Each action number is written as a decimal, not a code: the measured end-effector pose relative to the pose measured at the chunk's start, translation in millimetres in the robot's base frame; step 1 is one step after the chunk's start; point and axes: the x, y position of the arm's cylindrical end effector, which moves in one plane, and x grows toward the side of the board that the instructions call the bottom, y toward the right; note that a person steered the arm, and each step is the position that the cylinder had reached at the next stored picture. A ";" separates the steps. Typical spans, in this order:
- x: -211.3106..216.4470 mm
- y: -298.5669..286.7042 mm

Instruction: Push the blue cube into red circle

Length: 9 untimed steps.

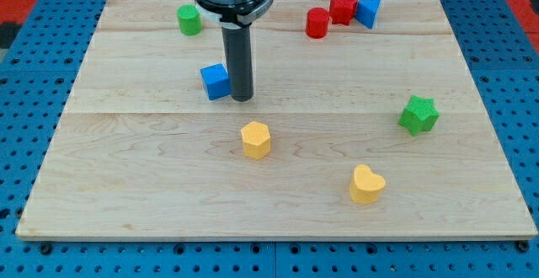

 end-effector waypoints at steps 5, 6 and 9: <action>-51.2 -47.4; -53.0 -100.7; -113.9 -148.0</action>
